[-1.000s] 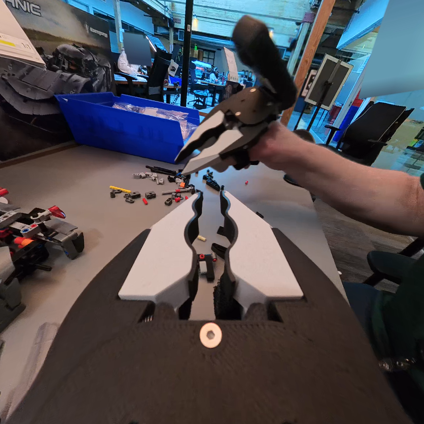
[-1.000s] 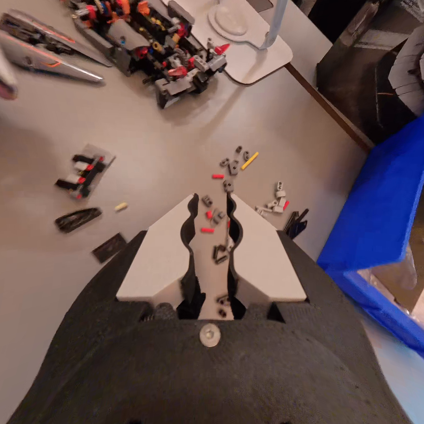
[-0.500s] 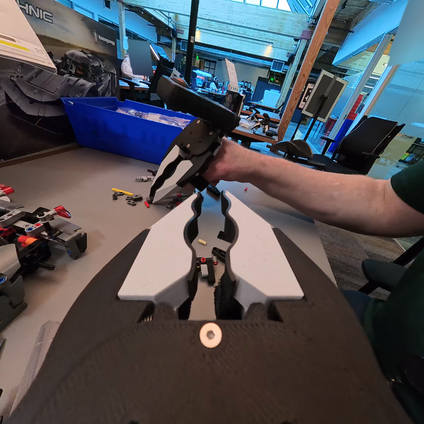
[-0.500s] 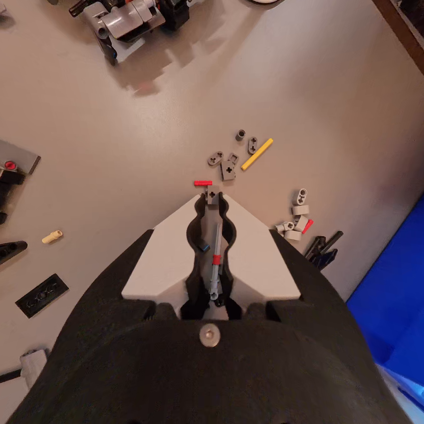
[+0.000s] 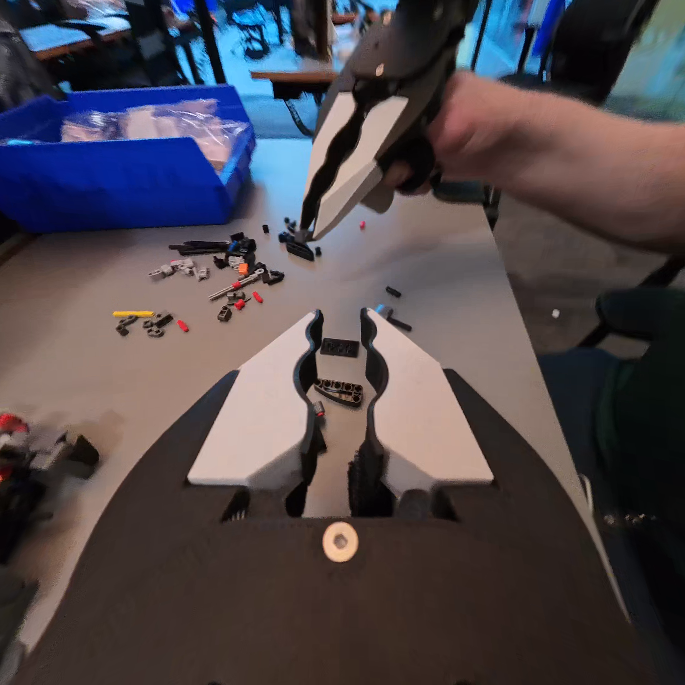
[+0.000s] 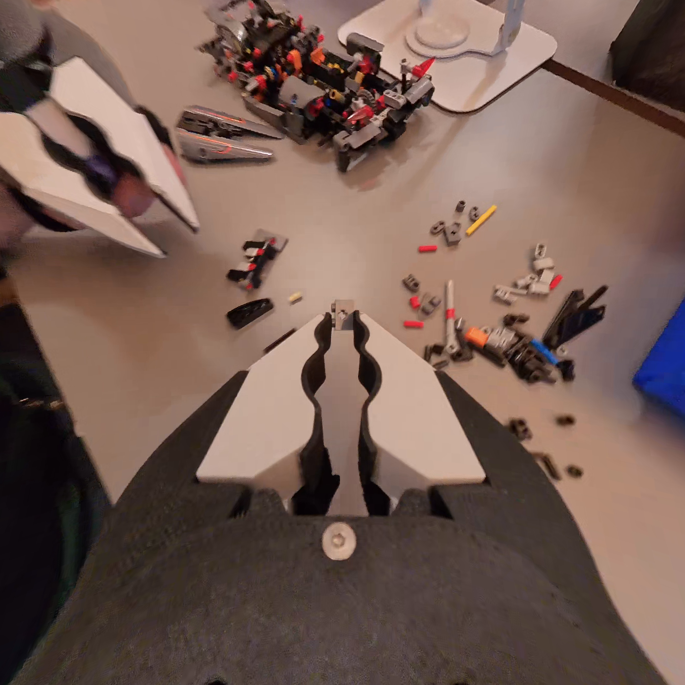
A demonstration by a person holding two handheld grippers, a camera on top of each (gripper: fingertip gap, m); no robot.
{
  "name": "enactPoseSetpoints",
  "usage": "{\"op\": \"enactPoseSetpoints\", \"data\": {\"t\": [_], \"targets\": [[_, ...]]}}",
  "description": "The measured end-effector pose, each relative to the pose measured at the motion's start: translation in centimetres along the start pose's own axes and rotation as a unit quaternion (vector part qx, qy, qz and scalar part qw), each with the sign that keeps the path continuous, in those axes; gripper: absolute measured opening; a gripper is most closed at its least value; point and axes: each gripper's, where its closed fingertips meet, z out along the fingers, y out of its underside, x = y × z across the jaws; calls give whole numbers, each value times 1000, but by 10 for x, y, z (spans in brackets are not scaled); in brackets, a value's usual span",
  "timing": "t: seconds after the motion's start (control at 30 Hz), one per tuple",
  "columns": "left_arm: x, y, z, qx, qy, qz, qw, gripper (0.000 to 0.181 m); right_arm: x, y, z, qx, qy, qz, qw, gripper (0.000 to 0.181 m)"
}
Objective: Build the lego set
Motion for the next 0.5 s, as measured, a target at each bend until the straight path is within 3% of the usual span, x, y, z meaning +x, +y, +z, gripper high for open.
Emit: {"op": "enactPoseSetpoints", "data": {"t": [0.2, 0.5], "targets": [[15, 25, 38, -124, 62, 110, 984, 29, -21, 37, -39, 28, -4, 47, 998, 9], [30, 52, 84, -233, 111, 198, 946, 28, -35, 70, -54, 45, -7, 82, 996, 10]]}}
